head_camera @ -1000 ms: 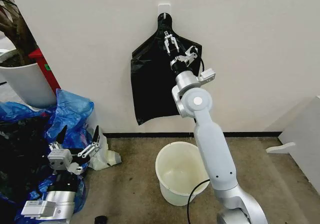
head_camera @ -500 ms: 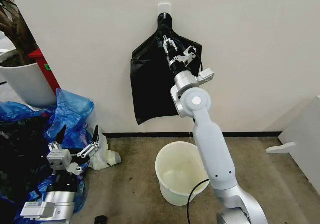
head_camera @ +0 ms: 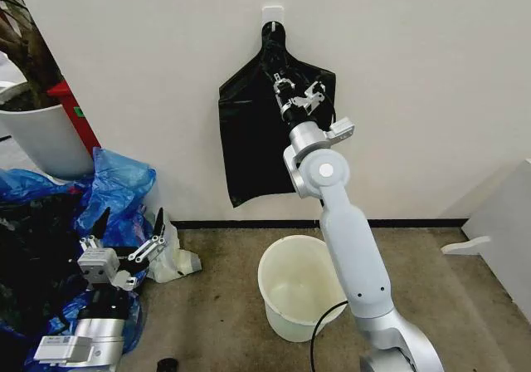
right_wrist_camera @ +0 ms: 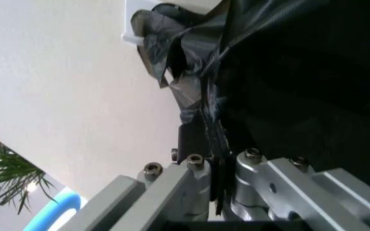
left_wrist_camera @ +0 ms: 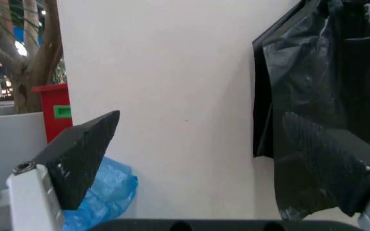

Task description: Place the garbage bag over the trash bin.

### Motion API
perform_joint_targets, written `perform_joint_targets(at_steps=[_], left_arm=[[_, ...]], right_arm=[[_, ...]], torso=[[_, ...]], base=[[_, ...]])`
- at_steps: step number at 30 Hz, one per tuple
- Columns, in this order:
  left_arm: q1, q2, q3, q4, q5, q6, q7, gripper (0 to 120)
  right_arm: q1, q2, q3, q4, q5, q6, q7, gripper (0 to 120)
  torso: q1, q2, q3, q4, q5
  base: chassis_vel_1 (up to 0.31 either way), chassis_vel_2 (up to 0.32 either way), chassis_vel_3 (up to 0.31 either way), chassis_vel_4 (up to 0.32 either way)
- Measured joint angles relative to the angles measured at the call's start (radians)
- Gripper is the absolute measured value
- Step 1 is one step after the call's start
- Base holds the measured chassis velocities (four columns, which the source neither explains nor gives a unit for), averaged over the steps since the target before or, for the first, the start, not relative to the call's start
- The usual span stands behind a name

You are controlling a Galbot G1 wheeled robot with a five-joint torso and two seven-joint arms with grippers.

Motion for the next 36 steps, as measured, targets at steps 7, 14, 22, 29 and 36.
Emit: perform_joint_targets(at_steps=[7,14,22,29,36], left_arm=[[0.001,-0.01,0.006,0.004,0.017,-0.007,0.007,100],[0.002,-0.012,0.007,0.004,0.02,-0.009,0.011,100],[0.003,-0.016,0.01,0.006,0.024,-0.012,0.014,100],[0.004,-0.02,0.012,0.007,0.026,-0.013,0.015,100],[0.003,-0.023,0.014,0.01,0.029,-0.015,0.018,100]], right_arm=[[-0.057,0.0,-0.02,0.05,0.001,-0.001,0.002,0],[-0.12,0.0,-0.041,0.096,-0.003,-0.002,0.002,0],[-0.213,0.0,-0.056,0.139,-0.022,-0.003,-0.003,0],[-0.292,-0.01,-0.057,0.166,-0.038,-0.006,-0.017,0],[-0.361,-0.022,-0.055,0.192,-0.046,-0.008,-0.023,0]], torso=[[0.0,0.0,0.0,0.0,0.0],[0.0,0.0,0.0,0.0,0.0],[0.0,0.0,0.0,-0.0001,0.0],[0.0,0.0,0.0,0.0,0.0],[0.0,0.0,0.0,0.0,0.0]], base=[[0.0,0.0,0.0,0.0],[0.0,0.0,0.0,0.0],[0.0,0.0,0.0,0.0],[0.0,0.0,0.0,0.0],[0.0,0.0,0.0,0.0]])
